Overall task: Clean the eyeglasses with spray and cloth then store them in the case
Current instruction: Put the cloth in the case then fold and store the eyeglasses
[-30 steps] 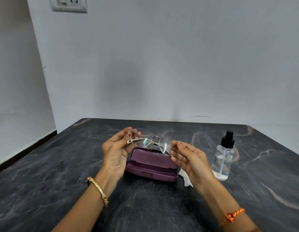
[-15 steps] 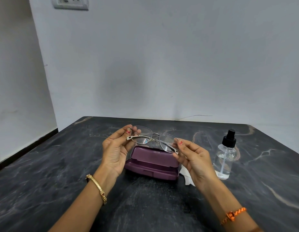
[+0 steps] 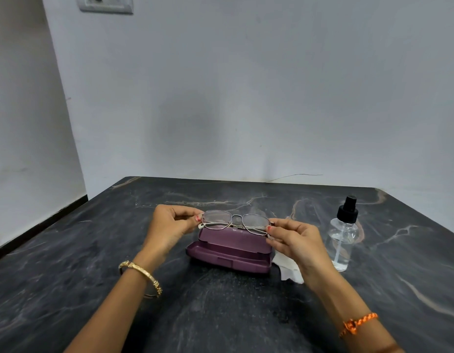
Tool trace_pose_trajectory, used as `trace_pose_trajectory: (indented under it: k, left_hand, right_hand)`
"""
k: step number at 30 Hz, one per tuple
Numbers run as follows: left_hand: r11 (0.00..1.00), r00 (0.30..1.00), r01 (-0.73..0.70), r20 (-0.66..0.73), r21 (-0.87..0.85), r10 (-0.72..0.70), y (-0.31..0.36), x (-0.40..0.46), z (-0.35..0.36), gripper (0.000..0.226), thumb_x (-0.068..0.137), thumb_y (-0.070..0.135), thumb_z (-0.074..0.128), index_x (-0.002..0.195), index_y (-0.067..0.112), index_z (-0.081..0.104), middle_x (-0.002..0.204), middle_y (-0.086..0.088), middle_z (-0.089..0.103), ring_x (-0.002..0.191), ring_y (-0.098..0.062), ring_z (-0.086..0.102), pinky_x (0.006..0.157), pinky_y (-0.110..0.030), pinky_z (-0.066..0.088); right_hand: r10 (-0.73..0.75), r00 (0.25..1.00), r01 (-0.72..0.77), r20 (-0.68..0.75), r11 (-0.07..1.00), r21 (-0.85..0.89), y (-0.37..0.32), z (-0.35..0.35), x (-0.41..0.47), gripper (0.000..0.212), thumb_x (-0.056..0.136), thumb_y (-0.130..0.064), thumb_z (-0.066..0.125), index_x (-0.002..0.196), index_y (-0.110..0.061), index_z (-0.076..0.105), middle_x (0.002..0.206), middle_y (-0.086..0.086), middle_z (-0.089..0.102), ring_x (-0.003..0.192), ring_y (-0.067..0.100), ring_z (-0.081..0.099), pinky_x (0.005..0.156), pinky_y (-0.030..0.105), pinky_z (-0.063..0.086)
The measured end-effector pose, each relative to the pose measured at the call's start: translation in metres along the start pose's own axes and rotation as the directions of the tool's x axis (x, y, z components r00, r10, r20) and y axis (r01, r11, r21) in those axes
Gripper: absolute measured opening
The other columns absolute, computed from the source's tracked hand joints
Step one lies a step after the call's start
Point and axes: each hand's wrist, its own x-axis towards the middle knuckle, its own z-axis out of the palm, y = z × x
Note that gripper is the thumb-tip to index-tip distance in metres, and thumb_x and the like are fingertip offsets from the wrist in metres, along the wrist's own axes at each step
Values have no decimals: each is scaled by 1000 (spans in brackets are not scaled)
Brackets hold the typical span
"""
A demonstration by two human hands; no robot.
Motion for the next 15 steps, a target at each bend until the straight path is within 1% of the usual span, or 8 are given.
trace_pose_trajectory:
  k: [2,4,6,10,15]
  left_hand:
    - [997,997,27,65,76,-32,0,3,-8,27,74,-5,68,65,19,72,58,9,71,56,-4,63,53,-14,54]
    - [990,991,52,117,129,-67,-1,5,-14,30,74,-6,68,63,21,72,60,10,72,55,-1,64,53,-13,54]
    - [984,984,76,148,161,-100,-2,6,-17,30,74,-6,67,63,22,72,60,8,72,56,-1,65,54,-13,55]
    - [983,981,88,158,159,-114,-4,7,-19,30,74,-6,68,63,22,73,59,5,72,56,-4,65,52,-13,53]
    - [990,987,58,141,130,-76,-2,7,-18,30,74,-4,68,63,23,72,61,7,72,56,-3,65,51,-13,54]
  right_hand:
    - [31,999,-30,27,999,-43,-2,-1,0,13,76,7,65,76,-5,66,75,10,66,67,13,64,54,12,55]
    - [74,995,-70,59,995,-75,-2,-2,1,10,74,7,67,79,-1,66,72,10,65,60,11,65,53,14,55]
    - [114,989,-104,95,990,-100,-2,-3,0,11,73,7,68,84,4,66,70,10,66,58,10,66,54,15,56]
    - [137,984,-127,116,988,-91,-2,-3,-1,10,73,7,68,82,2,66,71,11,65,61,13,65,57,17,58]
    - [114,988,-111,109,993,-29,-5,-4,0,11,73,6,68,80,-1,66,69,9,68,55,9,68,53,16,56]
